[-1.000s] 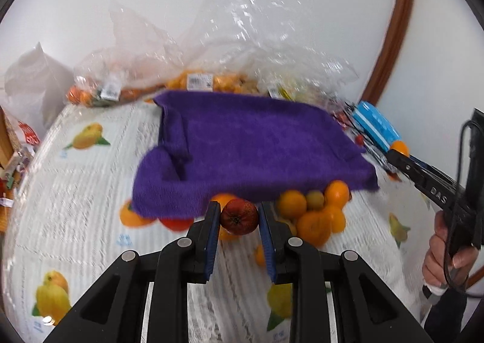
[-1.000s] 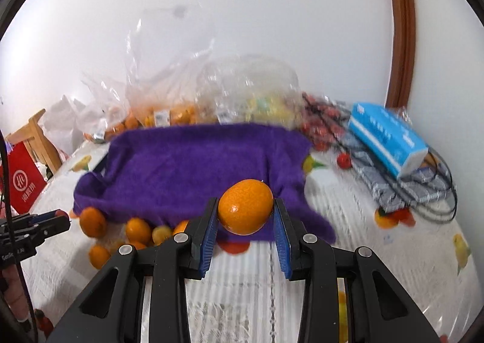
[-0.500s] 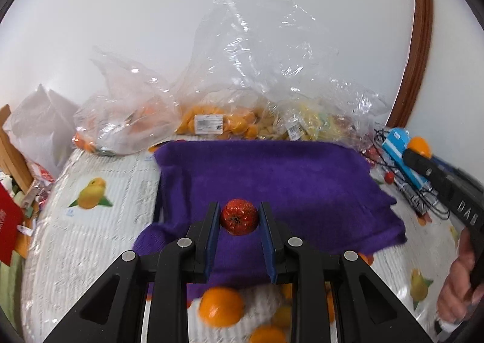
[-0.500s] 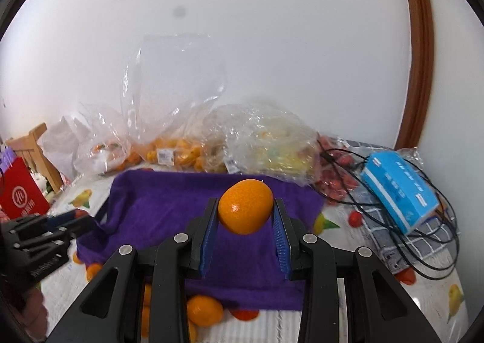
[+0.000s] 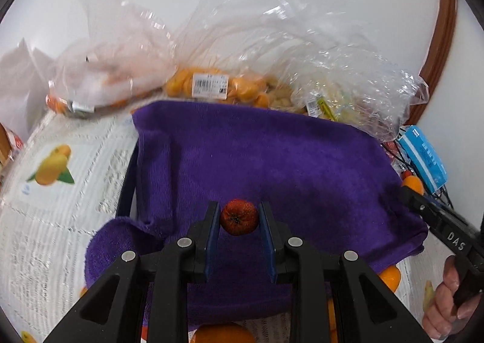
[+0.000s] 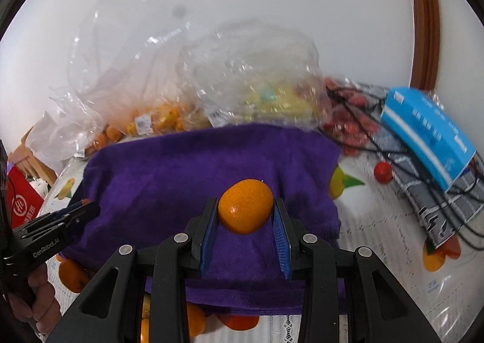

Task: Organize fruits
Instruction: 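Lift the red tomato with the left tool while the right tool carries the mandarin over the towel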

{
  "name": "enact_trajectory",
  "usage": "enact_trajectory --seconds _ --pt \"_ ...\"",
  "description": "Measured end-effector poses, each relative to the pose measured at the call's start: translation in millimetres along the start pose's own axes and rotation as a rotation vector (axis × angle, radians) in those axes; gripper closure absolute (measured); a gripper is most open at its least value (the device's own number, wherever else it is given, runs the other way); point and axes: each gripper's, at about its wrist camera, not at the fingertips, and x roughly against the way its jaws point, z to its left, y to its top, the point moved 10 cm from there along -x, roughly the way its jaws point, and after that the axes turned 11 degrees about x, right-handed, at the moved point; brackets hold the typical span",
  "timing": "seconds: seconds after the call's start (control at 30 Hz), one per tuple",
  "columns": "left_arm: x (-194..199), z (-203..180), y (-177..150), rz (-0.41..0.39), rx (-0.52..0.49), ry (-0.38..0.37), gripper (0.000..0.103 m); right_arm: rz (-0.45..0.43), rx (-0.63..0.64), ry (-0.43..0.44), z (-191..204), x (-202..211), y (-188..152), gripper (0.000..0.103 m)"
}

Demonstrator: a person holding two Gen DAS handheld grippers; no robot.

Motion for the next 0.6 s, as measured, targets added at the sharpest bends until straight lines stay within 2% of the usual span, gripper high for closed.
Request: enact_trajectory --seconds 0.23,0.37,0.43,0.47,0.5,0.53,0.6 --pt "-7.7 -0.1 -3.2 0.016 0.007 -0.002 0.079 0.035 0.024 0.004 7.2 -16.8 -8.2 0.068" --pt "-15.1 -0.7 -5.3 0.013 -0.022 0.036 0.079 0.053 0.035 0.015 13.8 -23.3 -12.1 0.068" --pt "-17.5 -0.6 -7.5 0.03 -0.014 0.03 0.078 0.062 0.042 0.016 15.3 -26.5 -14.1 0.068" --pt "-18.4 -0.9 -7.5 0.037 -0.007 0.028 0.073 0.067 0.046 0.012 15.5 -27.6 -15.0 0.068" --pt "-19.5 -1.0 -7.6 0.047 0.001 0.027 0.06 0.069 0.049 0.012 16.0 -27.4 -16.1 0.068" --pt "-19.3 -1.5 -6.5 0.044 0.001 0.026 0.054 0.07 0.049 0.013 16.6 -26.4 -16.3 0.065" --pt "-15.9 -1.3 -3.4 0.019 -0.002 0.03 0.049 0.063 0.04 0.025 17.2 -22.7 -13.9 0.05"
